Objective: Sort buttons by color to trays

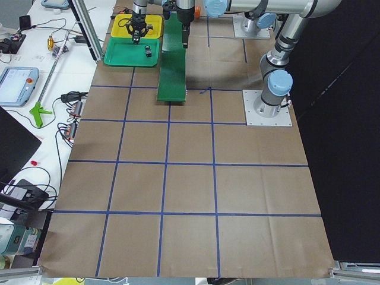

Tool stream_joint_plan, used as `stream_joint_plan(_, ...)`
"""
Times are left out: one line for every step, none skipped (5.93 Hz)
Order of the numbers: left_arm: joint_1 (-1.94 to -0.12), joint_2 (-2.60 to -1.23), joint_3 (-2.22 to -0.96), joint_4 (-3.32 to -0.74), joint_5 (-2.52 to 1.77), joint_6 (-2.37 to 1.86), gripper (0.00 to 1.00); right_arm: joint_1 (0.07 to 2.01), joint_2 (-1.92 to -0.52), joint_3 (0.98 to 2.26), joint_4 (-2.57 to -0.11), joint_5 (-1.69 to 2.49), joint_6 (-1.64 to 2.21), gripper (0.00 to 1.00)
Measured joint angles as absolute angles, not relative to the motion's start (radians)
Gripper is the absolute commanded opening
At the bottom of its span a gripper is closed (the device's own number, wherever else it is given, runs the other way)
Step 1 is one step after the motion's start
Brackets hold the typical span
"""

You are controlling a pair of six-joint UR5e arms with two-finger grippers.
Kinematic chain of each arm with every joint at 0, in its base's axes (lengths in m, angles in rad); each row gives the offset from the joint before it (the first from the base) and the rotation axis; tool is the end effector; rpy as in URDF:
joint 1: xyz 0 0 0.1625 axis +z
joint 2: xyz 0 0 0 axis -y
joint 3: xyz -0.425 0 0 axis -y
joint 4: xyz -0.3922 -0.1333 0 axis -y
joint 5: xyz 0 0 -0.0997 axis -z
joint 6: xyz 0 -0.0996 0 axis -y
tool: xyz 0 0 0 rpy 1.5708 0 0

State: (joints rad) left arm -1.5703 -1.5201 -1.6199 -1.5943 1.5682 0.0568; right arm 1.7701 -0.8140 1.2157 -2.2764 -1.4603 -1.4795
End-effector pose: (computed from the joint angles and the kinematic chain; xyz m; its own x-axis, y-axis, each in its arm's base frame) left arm -0.1333 -0.4682 0.4858 -0.9984 0.0562 0.0038 0.0563 0.9982 0.0217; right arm 0.2954 -0.7336 0.2535 0.0999 -0.9523 0.2884 -0.9809 -0.1429 -0.1321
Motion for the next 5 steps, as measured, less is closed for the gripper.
stream_joint_plan(-1.57, -1.52, -1.62, -1.595, 1.569, 0.057, 0.99, 1.769, -0.829, 1.216, -2.247, -1.459, -1.477, 1.0)
stream_joint_plan(-1.569, -1.52, -1.62, -1.595, 1.569, 0.057, 0.99, 1.766, -0.876, 1.215, -2.167, -1.49, -1.475, 1.0)
stream_joint_plan(-1.568, -1.52, -1.62, -1.595, 1.569, 0.057, 0.99, 1.759, -0.944, 1.22, -2.045, -1.547, -1.474, 1.0)
stream_joint_plan(-1.568, -1.52, -1.62, -1.595, 1.569, 0.057, 0.99, 1.744, -1.027, 1.228, -1.889, -1.596, -1.474, 1.0)
stream_joint_plan(-1.568, -1.52, -1.62, -1.595, 1.569, 0.057, 0.99, 1.714, -1.117, 1.25, -1.735, -1.614, -1.474, 1.0)
